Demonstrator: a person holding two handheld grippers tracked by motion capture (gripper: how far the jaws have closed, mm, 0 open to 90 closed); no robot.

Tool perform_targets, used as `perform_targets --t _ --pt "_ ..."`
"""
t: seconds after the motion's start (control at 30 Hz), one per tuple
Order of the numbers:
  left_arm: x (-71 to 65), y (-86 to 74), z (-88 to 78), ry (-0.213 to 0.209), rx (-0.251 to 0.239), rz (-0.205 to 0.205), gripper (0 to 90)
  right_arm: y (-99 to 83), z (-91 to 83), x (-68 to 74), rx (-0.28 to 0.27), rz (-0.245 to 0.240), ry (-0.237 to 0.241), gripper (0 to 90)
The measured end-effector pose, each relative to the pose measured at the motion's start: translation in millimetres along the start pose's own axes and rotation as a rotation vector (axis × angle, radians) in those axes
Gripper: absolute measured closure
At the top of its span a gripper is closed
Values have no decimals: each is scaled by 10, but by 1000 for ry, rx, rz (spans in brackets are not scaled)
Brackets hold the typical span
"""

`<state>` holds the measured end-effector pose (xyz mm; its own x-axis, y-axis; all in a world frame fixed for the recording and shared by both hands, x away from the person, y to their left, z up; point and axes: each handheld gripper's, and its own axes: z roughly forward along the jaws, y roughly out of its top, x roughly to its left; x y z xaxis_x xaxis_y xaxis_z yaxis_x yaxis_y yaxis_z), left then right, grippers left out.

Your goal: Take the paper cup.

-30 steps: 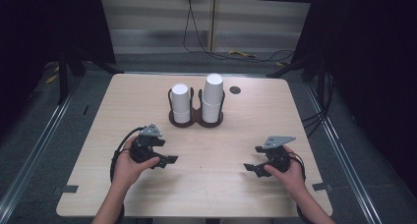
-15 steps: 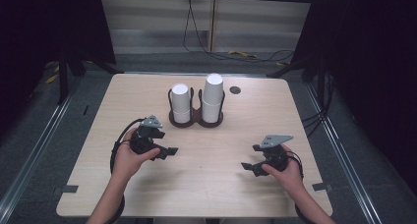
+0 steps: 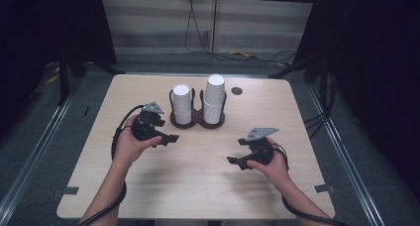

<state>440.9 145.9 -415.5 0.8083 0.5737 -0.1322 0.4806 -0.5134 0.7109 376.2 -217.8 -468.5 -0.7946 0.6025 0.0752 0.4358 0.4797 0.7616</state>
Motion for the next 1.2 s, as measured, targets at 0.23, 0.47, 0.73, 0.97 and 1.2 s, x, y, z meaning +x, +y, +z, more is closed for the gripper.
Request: perform_targets --t 0.23,0.47,0.73,0.97,1.2 --pt "113 167 -15 10 17 -18 159 241 175 25 -7 6 3 181" --pt "246 296 9 18 7 -31 203 401 315 25 -2 1 3 192" --pt "400 432 18 39 -25 -46 199 495 517 97 -4 -4 33 209" --pt "560 573 39 44 -23 -54 199 576 649 132 -6 -14 50 204" --pt "635 761 121 29 -28 -46 202 649 745 121 -10 -11 53 204"
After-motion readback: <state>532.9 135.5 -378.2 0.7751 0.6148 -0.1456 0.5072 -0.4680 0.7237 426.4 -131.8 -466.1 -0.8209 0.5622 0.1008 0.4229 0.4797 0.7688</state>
